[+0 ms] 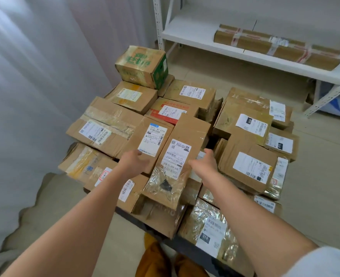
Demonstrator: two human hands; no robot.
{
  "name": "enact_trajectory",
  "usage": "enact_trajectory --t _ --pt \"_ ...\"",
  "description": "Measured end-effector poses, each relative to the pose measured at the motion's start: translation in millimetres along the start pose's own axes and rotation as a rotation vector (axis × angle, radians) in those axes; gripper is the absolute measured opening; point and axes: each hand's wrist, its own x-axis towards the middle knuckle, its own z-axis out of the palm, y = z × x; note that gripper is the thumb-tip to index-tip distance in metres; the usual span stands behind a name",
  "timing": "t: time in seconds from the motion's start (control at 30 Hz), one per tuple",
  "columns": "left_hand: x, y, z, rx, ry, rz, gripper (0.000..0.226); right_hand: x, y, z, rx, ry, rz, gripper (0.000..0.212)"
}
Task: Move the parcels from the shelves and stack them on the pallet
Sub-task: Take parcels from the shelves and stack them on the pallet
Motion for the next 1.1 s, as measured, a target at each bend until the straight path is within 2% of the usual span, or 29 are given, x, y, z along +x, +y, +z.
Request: enact_trajectory --t 0.17,0.3,0.43,0.8,0.87,0.97,1.1 --pt "-47 5 -23 -0.057 0.083 -0.014 0.046 -24 -18 -10 -0.069 -0.030 -0.067 0.057" --pt "-83 10 -33 -0.117 0.153 0.040 0.041 -45 -27 -19 -0.096 -0.068 -0.116 0.058" --pt "-122 11 -33 -0.151 0.212 0.098 0.039 -71 -23 -27 -0.096 -0.098 -0.182 0.049" --pt "-262 -11 20 -0.266 0.313 0.218 0.034 -175 51 -86 -0.100 -0.130 -0.297 0.010" --pt "-288 -15 31 -0.265 0.325 0.212 0.033 -196 67 -102 -0.112 -0.136 -0.310 0.011" --pt "-320 -12 42 -0.296 0.321 0.190 0.032 -224 84 -127 -0.101 -0.160 -0.309 0.026" --pt "-352 11 51 -0.328 0.269 0.204 0.029 -248 95 -166 -0.067 -0.119 -0.316 0.020"
